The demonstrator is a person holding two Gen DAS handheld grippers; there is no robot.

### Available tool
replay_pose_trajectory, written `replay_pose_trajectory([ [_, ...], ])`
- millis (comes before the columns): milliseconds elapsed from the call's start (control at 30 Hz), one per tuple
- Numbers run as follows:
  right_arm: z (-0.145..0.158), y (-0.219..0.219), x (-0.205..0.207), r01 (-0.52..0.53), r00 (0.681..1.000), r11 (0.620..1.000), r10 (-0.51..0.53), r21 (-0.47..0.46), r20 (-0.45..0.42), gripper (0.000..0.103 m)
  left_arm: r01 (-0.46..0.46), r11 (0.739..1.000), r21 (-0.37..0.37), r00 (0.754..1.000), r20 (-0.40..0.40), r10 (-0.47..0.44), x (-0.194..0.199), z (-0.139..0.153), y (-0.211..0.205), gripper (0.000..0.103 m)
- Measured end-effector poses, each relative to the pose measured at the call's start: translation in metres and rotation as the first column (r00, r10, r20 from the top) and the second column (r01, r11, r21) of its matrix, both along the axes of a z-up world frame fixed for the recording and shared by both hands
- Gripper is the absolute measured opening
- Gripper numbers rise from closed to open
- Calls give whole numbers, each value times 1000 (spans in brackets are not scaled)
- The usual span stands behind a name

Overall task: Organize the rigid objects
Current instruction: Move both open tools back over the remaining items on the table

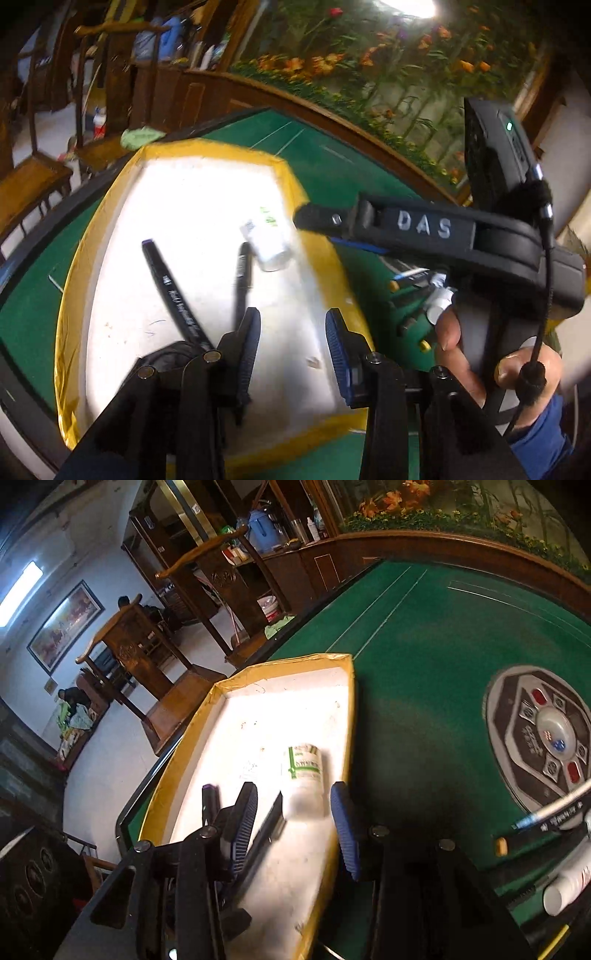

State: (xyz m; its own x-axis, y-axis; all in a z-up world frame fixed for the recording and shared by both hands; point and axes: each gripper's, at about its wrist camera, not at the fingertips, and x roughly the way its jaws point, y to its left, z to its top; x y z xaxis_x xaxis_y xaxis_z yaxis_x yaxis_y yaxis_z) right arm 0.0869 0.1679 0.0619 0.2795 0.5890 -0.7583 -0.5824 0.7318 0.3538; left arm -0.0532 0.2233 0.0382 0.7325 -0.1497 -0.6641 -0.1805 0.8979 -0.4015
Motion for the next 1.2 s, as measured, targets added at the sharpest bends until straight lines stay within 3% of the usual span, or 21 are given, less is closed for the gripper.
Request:
replay_pose_trajectory([
  [200,10,-78,-8,57,998,994,-56,89,-11,40,92,995,46,994,49,-94,-3,21,-37,39],
  [300,16,-129,-10,104,994,987,-105,126,-1,40,161,984,74,984,67,-166,-2,27,-63,49],
  [400,18,-186,-7,178,983,972,-181,154,5,40,219,971,96,971,74,-227,0,28,-88,50],
  [567,8,-282,-1,347,937,918,-348,192,-32,41,337,932,132,935,70,-348,4,23,-129,50],
  [700,-13,-340,6,494,870,850,-481,182,-112,41,415,893,176,902,51,-429,11,22,-160,50],
  [800,-32,-362,15,573,816,802,-538,169,-213,41,484,858,175,870,14,-493,21,16,-182,50],
  [900,-38,-367,19,581,808,792,-534,185,-251,41,538,826,167,840,-22,-542,30,7,-205,50],
  [1033,-35,-376,16,597,798,778,-552,193,-241,41,560,802,207,827,-84,-556,40,-4,-226,47],
  [1200,-33,-376,11,602,794,775,-555,194,-248,41,555,813,177,832,-103,-545,52,-12,-225,34],
])
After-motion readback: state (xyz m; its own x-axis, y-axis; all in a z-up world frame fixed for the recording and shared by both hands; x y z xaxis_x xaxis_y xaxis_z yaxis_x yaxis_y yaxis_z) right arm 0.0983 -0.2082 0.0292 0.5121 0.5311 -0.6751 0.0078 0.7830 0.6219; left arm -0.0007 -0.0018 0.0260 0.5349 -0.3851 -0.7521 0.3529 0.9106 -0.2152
